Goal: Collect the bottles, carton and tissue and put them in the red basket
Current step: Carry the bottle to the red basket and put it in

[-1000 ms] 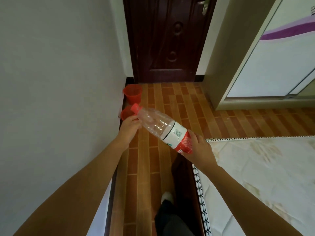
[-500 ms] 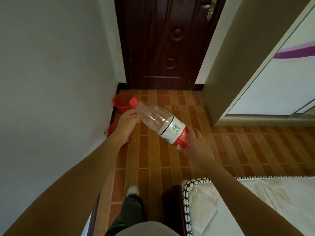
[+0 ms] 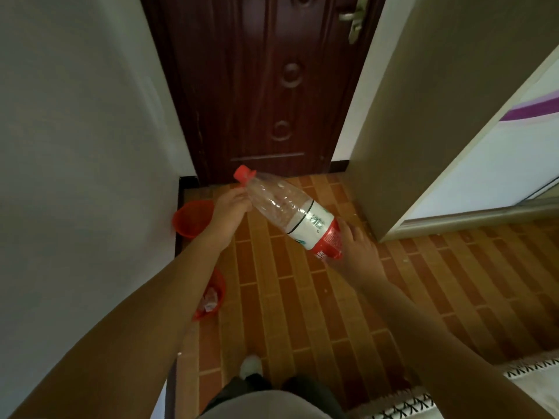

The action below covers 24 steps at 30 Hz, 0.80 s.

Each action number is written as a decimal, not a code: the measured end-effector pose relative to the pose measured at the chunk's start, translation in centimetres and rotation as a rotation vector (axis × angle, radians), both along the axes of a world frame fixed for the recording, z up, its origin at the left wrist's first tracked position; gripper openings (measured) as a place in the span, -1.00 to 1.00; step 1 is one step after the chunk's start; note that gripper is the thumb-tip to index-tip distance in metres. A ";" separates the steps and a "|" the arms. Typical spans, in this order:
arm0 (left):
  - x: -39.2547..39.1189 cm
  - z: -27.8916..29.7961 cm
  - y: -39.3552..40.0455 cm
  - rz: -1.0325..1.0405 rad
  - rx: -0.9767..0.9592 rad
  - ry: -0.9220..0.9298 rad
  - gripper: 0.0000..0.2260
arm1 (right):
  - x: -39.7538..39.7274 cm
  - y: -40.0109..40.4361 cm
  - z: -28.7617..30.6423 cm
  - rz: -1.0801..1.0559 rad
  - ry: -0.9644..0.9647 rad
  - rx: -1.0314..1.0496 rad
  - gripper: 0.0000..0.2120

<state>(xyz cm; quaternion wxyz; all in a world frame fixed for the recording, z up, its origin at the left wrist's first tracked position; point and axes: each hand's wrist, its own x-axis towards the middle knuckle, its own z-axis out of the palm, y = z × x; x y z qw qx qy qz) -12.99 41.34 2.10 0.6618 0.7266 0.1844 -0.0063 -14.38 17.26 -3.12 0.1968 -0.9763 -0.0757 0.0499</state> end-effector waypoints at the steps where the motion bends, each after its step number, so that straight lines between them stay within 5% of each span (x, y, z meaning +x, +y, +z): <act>1: 1.4 0.0 0.2 -0.009 -0.002 0.005 -0.71 | 1.2 0.2 0.0 -0.008 -0.001 -0.012 -0.11; 12: 15.2 -1.2 0.9 0.010 0.006 0.012 -0.73 | 15.9 0.8 -1.0 0.011 0.026 -0.040 -0.11; 24: 33.1 -0.4 -0.6 0.334 -0.057 0.055 -0.76 | 39.5 0.0 0.0 0.291 0.002 -0.068 -0.14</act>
